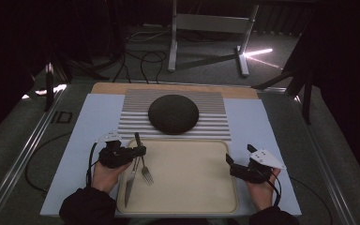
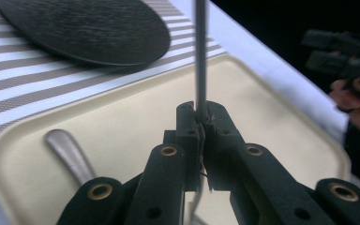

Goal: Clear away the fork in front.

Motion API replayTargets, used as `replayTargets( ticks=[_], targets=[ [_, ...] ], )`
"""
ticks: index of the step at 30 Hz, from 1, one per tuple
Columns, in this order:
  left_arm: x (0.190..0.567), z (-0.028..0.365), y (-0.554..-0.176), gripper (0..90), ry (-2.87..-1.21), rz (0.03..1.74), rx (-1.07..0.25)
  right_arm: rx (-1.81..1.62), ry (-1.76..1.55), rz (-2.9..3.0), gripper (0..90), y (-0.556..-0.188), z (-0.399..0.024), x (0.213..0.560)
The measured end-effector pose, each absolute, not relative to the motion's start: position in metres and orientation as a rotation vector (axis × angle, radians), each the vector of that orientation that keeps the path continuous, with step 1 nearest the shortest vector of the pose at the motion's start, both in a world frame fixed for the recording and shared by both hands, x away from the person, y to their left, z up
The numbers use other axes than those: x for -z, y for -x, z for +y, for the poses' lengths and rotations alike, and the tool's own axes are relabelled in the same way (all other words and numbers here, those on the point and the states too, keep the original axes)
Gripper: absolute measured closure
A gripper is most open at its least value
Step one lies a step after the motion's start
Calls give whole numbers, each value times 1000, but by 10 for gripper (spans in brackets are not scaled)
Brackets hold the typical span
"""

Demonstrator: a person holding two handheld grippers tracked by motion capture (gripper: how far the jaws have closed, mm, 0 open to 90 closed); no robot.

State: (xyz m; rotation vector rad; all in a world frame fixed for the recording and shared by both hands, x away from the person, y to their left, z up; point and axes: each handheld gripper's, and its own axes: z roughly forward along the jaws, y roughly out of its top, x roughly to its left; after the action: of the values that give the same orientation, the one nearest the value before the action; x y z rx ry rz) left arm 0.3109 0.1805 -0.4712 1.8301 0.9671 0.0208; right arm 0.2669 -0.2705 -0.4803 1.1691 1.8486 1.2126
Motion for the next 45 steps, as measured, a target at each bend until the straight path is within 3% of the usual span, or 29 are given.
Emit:
replayTargets(
  ticks=[14,45],
  targets=[
    [506,175,-322,780,-1887,981,141,-1209,-1158,1863,100,-266,-269,481],
    [525,181,-325,727,-1875,1070,231,-1275,-1092,1881,99,-264,-270,476]
  ],
)
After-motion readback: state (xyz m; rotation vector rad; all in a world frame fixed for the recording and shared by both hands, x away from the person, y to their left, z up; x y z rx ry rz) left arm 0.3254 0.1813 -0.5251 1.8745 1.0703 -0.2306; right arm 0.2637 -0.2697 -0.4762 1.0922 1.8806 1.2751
